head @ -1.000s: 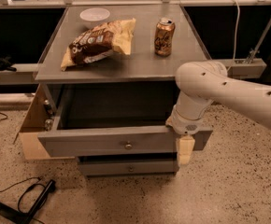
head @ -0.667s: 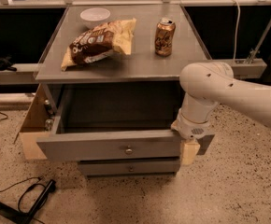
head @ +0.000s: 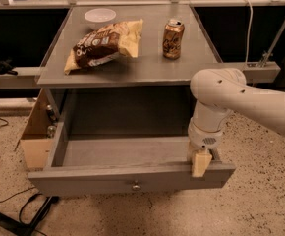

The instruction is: Open top drawer

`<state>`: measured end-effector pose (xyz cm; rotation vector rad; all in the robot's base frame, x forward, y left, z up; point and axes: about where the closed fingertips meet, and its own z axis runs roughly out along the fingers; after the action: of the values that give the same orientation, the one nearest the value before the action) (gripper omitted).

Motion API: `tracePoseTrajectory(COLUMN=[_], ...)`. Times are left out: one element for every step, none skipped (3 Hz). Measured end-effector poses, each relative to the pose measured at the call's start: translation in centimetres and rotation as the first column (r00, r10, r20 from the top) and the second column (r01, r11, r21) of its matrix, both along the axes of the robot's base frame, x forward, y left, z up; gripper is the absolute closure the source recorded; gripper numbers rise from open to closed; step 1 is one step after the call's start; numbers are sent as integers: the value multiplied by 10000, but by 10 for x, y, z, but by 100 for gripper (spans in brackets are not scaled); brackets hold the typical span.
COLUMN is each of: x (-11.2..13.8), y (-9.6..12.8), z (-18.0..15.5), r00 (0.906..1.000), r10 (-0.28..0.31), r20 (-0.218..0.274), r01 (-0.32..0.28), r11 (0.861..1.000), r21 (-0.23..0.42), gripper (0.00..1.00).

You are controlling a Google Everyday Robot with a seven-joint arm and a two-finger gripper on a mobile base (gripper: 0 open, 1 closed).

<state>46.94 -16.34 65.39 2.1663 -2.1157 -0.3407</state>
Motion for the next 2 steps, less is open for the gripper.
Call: tracePoseTrajectory(x=[-4,-10], y=[-1,-2], z=[-3,-2], r00=[9999,9993], r10=[-20,-51], r20=[-149,-374], r01=[19,46], r11=[10000,9999], r21=[-56,-141], gripper=[100,100])
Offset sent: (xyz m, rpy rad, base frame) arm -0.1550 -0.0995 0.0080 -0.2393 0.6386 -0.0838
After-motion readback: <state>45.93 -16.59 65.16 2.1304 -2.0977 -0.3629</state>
